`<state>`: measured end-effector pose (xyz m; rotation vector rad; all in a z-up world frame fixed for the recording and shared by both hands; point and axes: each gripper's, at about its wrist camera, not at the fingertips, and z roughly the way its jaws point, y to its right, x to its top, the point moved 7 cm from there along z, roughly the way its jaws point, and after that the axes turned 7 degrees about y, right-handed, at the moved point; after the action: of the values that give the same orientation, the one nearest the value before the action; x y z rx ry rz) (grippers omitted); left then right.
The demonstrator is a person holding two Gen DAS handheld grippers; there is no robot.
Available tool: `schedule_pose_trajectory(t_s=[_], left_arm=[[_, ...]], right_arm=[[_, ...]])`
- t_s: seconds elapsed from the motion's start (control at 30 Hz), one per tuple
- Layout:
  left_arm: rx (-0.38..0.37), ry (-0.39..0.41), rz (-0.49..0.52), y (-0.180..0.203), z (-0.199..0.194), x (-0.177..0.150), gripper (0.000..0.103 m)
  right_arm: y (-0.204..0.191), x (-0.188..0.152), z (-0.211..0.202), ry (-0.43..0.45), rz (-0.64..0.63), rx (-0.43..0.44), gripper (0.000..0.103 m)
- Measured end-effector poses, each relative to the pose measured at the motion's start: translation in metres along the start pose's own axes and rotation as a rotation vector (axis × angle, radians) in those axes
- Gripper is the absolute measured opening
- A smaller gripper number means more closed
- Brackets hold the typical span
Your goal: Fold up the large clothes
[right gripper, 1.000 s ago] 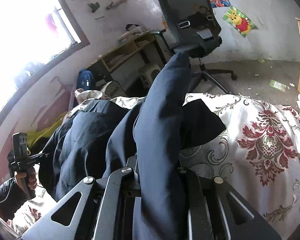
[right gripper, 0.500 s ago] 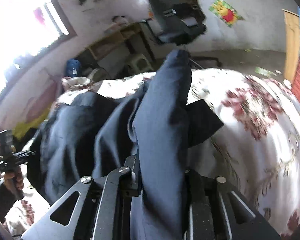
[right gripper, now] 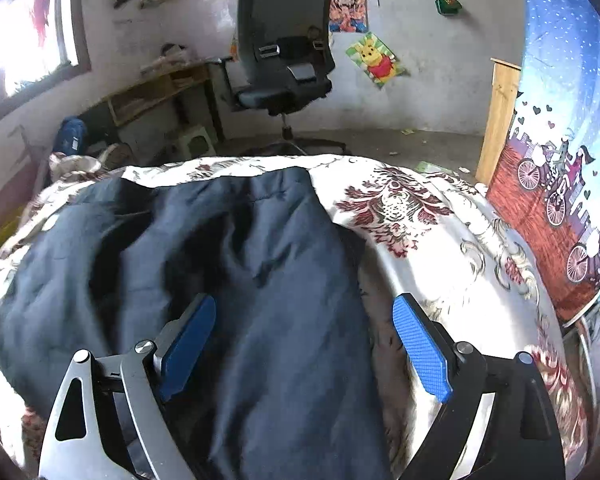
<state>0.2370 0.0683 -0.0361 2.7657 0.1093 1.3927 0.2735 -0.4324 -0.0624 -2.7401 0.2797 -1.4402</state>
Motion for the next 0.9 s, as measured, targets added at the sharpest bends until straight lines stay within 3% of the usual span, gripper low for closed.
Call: schedule_pose_trajectory(t_s=[0.07,0.23,0.37,0.7,0.9], left_arm=[[0.014,0.056,0.032,0.012,-0.018,-0.002,0.103],[0.02,0.153,0.054,0.043,-0.067,-0.015,0.103],[0.004,0.163,0.067,0.06,-0.089,-0.03,0.103],[-0.028,0.241,0.209,0.094,-0.14,-0.078,0.103],[-0.073,0.245,0.216,0.101,-0.148,-0.09,0.103]], right_arm=[[-0.006,-0.007,-0.022,0.029,0.003,0.012,0.092],[-0.024,-0.034,-0.075,0.08,0.019,0.074,0.094],[-0.032,-0.05,-0.11,0.127,0.013,0.101,0.101],[-0.053,-0.08,-0.178,0.219,-0.038,0.157,0.102],[-0.065,-0.095,-0.203,0.264,-0.078,0.168,0.102]])
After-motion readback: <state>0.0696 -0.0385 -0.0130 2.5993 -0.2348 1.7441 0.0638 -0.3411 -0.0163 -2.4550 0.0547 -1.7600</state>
